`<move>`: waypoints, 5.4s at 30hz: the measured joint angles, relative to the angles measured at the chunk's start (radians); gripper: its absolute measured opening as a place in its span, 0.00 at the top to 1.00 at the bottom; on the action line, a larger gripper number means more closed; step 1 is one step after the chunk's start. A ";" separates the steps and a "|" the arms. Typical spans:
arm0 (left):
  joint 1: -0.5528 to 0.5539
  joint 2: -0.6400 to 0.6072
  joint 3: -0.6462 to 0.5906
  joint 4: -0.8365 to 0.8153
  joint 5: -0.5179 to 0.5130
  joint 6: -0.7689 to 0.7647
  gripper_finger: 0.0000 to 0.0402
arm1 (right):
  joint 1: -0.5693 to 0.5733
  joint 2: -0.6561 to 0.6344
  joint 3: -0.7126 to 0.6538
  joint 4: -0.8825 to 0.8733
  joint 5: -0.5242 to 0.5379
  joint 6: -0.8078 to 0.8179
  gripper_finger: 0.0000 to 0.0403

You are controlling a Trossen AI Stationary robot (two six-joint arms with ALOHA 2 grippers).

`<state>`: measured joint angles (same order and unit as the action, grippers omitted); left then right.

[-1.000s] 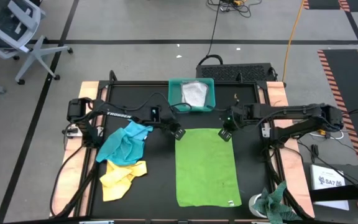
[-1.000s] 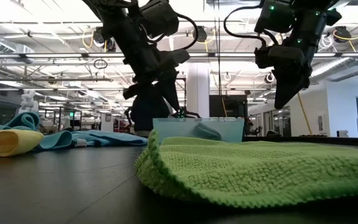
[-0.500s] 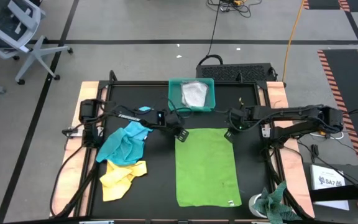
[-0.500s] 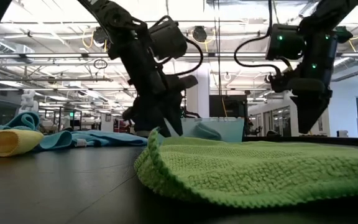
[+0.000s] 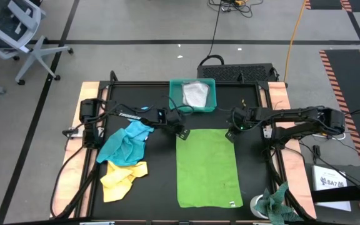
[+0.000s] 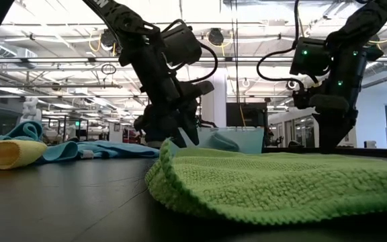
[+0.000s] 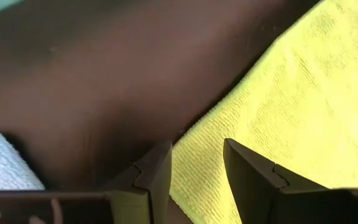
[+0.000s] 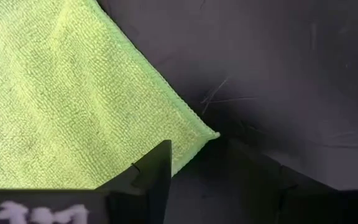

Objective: Fold microfiber towels
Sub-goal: Fold the green microfiber towel

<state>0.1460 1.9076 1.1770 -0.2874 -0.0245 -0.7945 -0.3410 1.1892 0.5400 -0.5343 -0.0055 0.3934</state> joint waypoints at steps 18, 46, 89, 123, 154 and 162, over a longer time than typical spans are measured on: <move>-0.002 0.000 0.000 -0.103 -0.002 0.008 0.63 | -0.026 0.000 -0.013 0.029 0.003 -0.041 0.63; -0.001 -0.001 0.000 -0.050 -0.012 0.008 0.63 | -0.033 -0.001 -0.094 0.174 -0.022 0.066 0.63; 0.000 0.021 0.000 -0.062 0.010 0.007 0.63 | -0.032 0.001 -0.095 0.224 -0.050 0.074 0.63; 0.000 0.039 0.006 0.003 -0.012 0.033 0.96 | -0.032 -0.001 -0.096 0.243 -0.055 0.059 1.00; 0.067 0.036 0.008 0.125 -0.006 0.067 0.99 | -0.046 -0.104 0.021 0.016 0.030 -0.055 1.00; 0.069 -0.027 0.010 0.096 -0.047 0.096 0.99 | 0.005 -0.105 0.118 -0.128 0.077 -0.056 1.00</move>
<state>0.2146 1.8802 1.1870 -0.1915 -0.0715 -0.6988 -0.3357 1.0847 0.6585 -0.6624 0.0716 0.3375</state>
